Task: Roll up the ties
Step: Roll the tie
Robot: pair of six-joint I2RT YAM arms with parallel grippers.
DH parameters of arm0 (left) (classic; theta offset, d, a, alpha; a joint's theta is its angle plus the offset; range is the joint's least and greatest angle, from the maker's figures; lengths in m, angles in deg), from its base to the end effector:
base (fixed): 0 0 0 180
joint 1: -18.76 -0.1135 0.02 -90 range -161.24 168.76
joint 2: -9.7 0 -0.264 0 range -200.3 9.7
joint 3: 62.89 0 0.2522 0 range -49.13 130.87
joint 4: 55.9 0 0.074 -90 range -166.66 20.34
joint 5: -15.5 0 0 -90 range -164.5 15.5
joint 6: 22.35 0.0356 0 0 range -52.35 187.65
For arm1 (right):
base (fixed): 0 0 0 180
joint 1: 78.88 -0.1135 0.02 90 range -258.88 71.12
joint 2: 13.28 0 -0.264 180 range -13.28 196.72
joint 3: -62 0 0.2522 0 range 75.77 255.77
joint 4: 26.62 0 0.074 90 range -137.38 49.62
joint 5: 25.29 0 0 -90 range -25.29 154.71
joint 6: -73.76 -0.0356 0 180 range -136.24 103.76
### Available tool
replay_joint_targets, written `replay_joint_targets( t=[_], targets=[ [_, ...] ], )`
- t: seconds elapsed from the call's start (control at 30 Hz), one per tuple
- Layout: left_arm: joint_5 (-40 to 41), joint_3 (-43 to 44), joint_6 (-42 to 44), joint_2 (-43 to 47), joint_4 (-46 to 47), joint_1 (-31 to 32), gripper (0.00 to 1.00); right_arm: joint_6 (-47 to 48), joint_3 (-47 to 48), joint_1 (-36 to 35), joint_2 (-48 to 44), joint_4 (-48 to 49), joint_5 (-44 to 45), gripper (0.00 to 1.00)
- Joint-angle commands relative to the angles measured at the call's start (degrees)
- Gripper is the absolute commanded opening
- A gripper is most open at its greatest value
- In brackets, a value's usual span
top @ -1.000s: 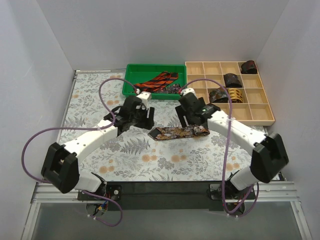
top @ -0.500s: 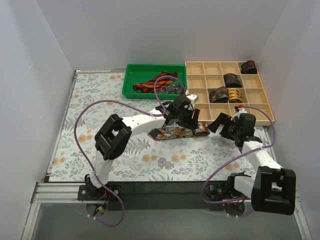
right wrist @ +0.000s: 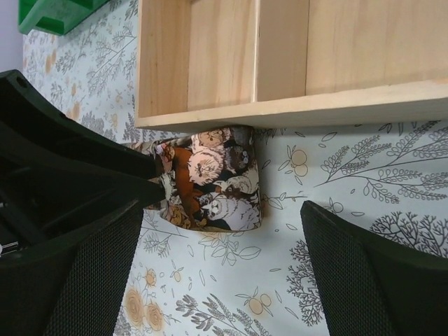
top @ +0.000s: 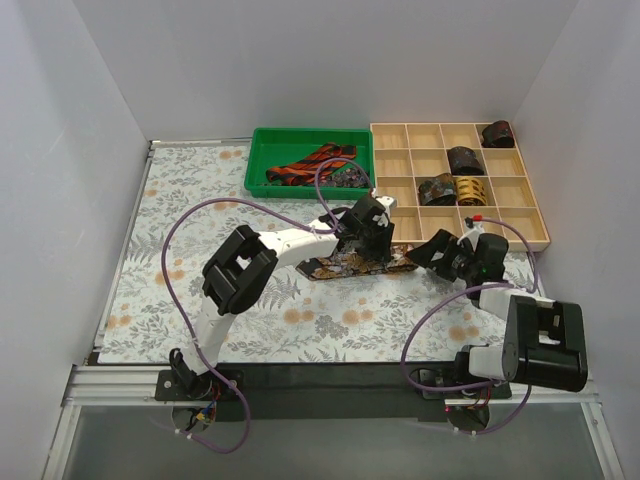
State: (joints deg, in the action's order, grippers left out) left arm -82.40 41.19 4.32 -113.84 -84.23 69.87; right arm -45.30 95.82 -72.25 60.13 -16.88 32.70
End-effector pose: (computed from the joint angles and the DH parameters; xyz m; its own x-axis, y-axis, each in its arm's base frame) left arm 0.2957 -0.3744 0.1686 -0.9495 -0.2327 -0.2106 -0.0435 0.7620 -0.6461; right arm 0.2300 -0.0077 0.1539 -0.6064 0.4851 -0.6300 -0.0735 0.7547 0.6519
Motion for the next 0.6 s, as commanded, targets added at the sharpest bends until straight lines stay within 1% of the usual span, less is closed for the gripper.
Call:
replay_joint_targets(
  t=[0.0, 0.17, 0.33, 0.37, 0.4, 0.57],
  targets=[
    [1.48, -0.76, -0.39, -0.11, 0.86, -0.22, 0.31, -1.17, -1.33, 0.13, 3.3, 8.03, -3.49, 0.82],
    [1.05, -2.52, -0.65, -0.29, 1.29, -0.66, 0.3, -3.63, -3.79, -0.21, 8.84, 16.55, -6.66, 0.79],
    [0.34, -4.1, -0.83, -0.38, 1.65, -1.28, 0.29, -4.16, -3.79, -1.62, 13.42, 20.34, -8.07, 0.77],
    [0.26, -4.45, -0.83, -0.47, 1.82, -1.37, 0.29, -4.6, -3.79, -2.06, 15.08, 22.35, -8.33, 0.74],
    [0.17, -4.54, -0.92, -0.55, 1.91, -1.45, 0.29, -4.78, -3.79, -2.24, 15.8, 23.15, -9.03, 0.72],
    [-0.53, -3.67, -0.65, -1.17, 1.91, -1.54, 0.29, -6.01, -3.79, -3.38, 19.84, 29.38, -10.35, 0.7]
  ],
)
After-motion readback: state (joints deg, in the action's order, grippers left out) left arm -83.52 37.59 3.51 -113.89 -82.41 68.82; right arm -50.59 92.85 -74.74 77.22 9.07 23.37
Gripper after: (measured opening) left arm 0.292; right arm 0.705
